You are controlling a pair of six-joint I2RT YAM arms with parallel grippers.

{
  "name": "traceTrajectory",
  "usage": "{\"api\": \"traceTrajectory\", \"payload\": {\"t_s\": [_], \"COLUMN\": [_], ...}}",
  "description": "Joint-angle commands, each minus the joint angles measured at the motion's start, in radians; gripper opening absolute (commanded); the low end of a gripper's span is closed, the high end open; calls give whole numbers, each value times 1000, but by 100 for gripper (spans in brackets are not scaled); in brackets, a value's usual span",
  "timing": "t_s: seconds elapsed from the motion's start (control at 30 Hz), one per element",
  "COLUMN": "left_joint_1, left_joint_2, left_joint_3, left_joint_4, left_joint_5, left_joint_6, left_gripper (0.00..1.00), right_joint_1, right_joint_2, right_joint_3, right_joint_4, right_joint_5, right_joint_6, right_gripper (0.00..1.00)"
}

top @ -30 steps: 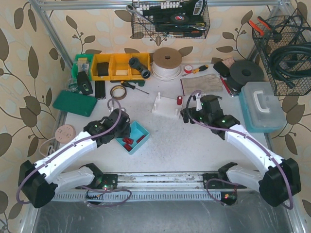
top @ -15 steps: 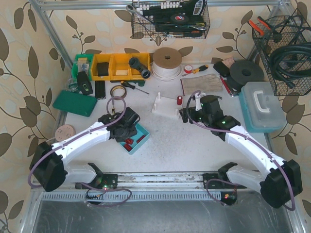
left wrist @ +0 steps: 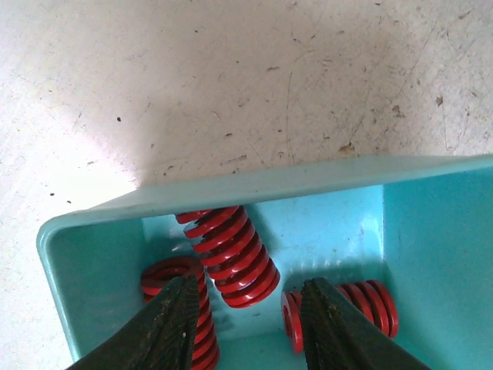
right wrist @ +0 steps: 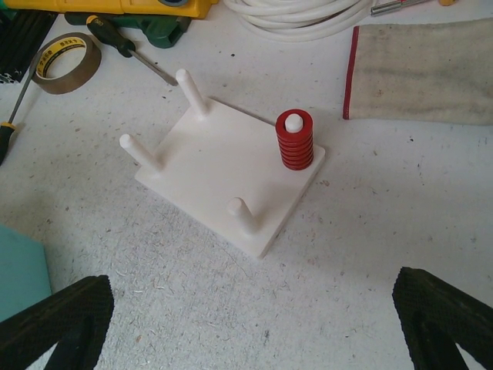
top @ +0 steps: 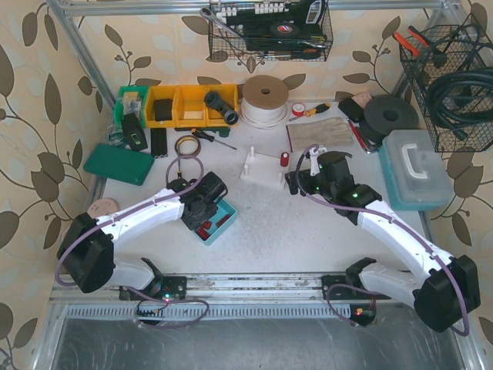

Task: Install the large spring

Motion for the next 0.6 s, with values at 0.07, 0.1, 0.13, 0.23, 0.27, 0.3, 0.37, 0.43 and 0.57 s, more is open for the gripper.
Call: {"api": "traceTrajectory", "payload": {"t_s": [0.07,0.1,0.13,0.23,0.27,0.3,0.37,0.43,0.57], "left_joint_1": [-11,-11,-11,-11,-11,-11,-11,-11,-11], "left_joint_2": [43,58,71,130,141,151,172,195,241], "left_joint_3": [1,3,6,15,15,13,11,12,8], "left_joint_4": [14,19,25,25,30,38,41,42,83], "left_joint_5": [-24,-19,-15,-2,3,10,15,13,27], "left_joint_6": [-56,-55,-52,-50,-53,-55,-59,-65,-66], "left_gripper": [42,43,42,43,43,43,45,46,46], "right_joint_1": [5,6,6,5,5,6,6,7,7], "right_joint_2": [-17,-17,-17,-18,-17,-19,-18,-13,-13], "right_joint_3": [-17,-17,-17,-18,-18,-19,-20,-19,-18], "right_joint_4": [11,12,12,11,12,14,16,14,14], "right_joint_5": [23,24,25,26,27,29,30,28,33], "right_joint_6": [-3,-3,-2,-1,-1,-1,-2,-3,-3], "right_gripper": [97,97,97,97,97,97,97,97,97]}}
